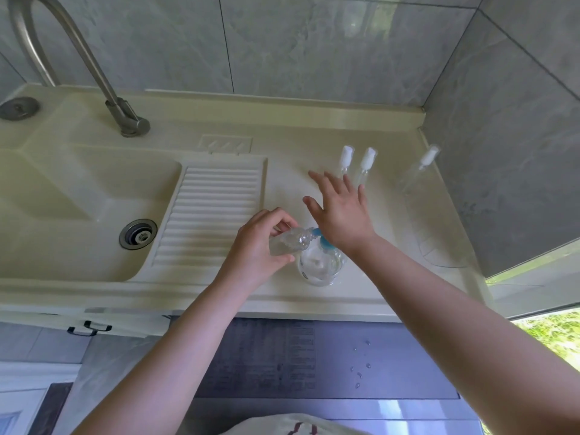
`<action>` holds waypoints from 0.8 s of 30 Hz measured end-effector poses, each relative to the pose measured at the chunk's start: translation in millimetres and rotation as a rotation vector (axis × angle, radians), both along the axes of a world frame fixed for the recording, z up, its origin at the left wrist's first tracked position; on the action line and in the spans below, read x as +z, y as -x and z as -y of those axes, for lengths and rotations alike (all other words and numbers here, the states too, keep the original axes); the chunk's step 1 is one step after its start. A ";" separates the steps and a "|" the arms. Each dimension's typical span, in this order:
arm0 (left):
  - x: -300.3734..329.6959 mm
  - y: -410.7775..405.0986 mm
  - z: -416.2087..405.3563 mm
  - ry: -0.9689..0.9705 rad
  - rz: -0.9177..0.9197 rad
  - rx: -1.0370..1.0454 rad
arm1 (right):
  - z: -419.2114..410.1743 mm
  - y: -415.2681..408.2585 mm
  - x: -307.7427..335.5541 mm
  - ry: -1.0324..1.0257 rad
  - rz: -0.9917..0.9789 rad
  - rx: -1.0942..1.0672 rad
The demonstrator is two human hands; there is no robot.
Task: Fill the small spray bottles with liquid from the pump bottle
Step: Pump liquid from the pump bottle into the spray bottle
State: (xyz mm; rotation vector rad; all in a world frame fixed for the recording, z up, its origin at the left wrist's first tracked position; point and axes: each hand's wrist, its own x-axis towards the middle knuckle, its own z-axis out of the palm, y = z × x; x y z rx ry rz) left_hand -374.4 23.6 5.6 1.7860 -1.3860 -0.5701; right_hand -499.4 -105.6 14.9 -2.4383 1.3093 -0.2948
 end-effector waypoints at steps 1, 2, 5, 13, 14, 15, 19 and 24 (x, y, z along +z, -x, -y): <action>0.0 0.1 0.8 -0.004 0.005 -0.003 | 0.4 0.9 -1.0 0.011 0.005 -0.006; -0.1 0.1 1.4 -0.009 0.008 -0.005 | 1.4 1.0 -1.1 0.015 0.012 -0.007; 1.9 0.9 2.3 -0.012 0.009 -0.006 | 5.5 1.1 4.9 -0.014 0.060 -0.026; 2.2 -0.6 1.0 0.006 0.019 -0.012 | 5.1 3.3 0.1 -0.058 0.070 0.034; 1.7 -1.2 1.6 0.005 0.021 -0.011 | 6.6 3.3 0.1 -0.048 0.069 0.026; 1.4 -1.3 1.6 0.003 0.024 -0.010 | 7.7 3.3 1.3 -0.034 0.072 0.021; 2.5 -0.3 1.9 0.010 0.008 -0.003 | 9.1 2.6 5.5 -0.003 0.075 0.046; 1.2 -0.1 2.3 0.026 0.000 -0.022 | 5.0 1.7 -2.1 0.007 0.053 0.043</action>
